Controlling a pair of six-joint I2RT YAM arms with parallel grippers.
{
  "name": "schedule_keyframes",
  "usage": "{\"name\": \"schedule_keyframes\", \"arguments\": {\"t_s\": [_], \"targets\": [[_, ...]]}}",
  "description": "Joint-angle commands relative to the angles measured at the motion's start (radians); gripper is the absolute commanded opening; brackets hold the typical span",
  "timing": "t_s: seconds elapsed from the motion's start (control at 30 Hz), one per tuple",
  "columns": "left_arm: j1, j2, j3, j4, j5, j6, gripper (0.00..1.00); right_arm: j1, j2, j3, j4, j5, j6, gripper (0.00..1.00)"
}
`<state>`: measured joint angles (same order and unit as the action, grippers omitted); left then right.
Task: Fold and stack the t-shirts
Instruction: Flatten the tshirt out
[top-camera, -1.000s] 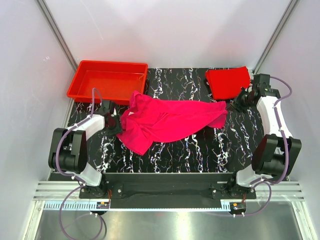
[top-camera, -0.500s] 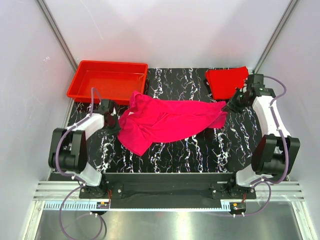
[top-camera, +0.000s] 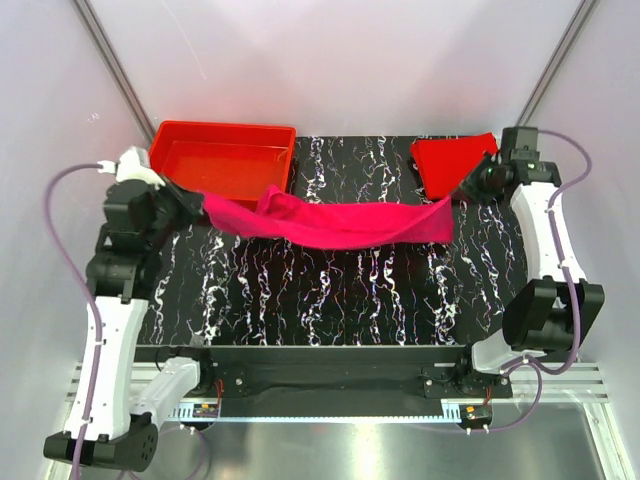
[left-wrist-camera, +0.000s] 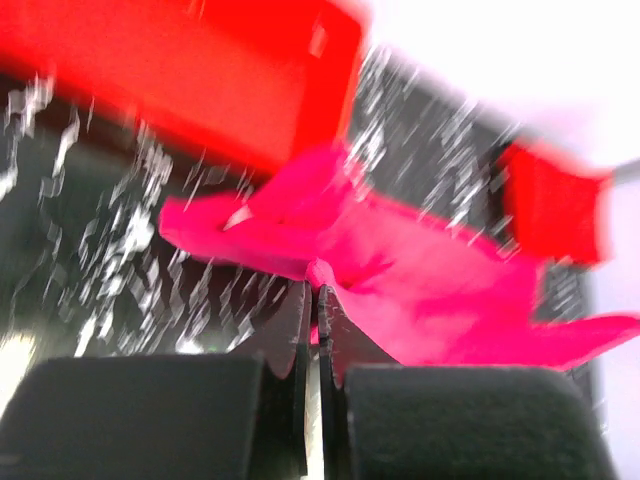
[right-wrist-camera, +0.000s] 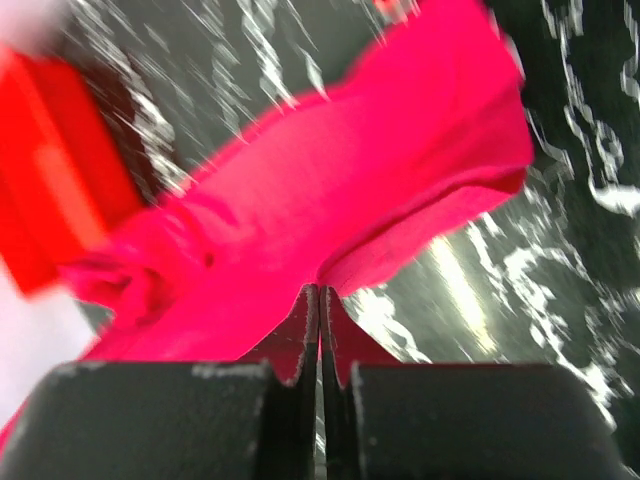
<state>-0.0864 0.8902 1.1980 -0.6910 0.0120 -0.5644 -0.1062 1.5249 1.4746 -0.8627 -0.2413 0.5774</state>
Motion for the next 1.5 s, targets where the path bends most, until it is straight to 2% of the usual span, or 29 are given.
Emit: {"name": "schedule_keyframes", "arguments": {"t_s": [0.0, 0.13, 0.3, 0.5, 0.73, 0.9, 1.0, 1.13, 1.23, 1.33, 1.47], "targets": [[0.022, 0.047, 0.119, 0.077, -0.026, -0.078, 0.0, -0.016, -0.045, 0.142, 0.074, 0.036, 0.096, 0.0], [0.031, 0.111, 0.265, 0.122, -0.018, -0.126, 0.0, -0.036, -0.039, 0.28, 0.083, 0.028, 0.136, 0.0], [0.031, 0.151, 0.428, 0.136, 0.008, -0.134, 0.0, -0.041, -0.107, 0.343, 0.129, 0.033, 0.153, 0.0], [0.031, 0.174, 0.627, 0.208, 0.019, -0.086, 0.0, -0.041, -0.259, 0.305, 0.2, 0.04, 0.174, 0.0], [0.03, 0.22, 0.89, 0.226, 0.036, 0.007, 0.0, -0.041, -0.368, 0.452, 0.223, 0.063, 0.098, 0.0], [0.03, 0.253, 0.951, 0.226, 0.003, 0.017, 0.0, -0.041, -0.393, 0.539, 0.202, 0.18, 0.013, 0.0], [0.03, 0.254, 0.899, 0.249, -0.052, 0.009, 0.0, -0.041, -0.359, 0.585, 0.153, 0.22, -0.036, 0.0], [0.03, 0.233, 0.799, 0.312, -0.09, -0.006, 0.0, -0.041, -0.371, 0.546, 0.154, 0.272, -0.073, 0.0], [0.03, 0.262, 0.807, 0.225, -0.119, -0.015, 0.0, -0.041, -0.376, 0.521, 0.11, 0.33, -0.092, 0.0], [0.03, 0.245, 0.767, 0.234, -0.132, -0.014, 0.0, -0.041, -0.403, 0.495, 0.093, 0.365, -0.102, 0.0], [0.031, 0.266, 0.931, 0.166, -0.119, 0.004, 0.0, -0.041, -0.393, 0.562, 0.034, 0.338, -0.076, 0.0]]}}
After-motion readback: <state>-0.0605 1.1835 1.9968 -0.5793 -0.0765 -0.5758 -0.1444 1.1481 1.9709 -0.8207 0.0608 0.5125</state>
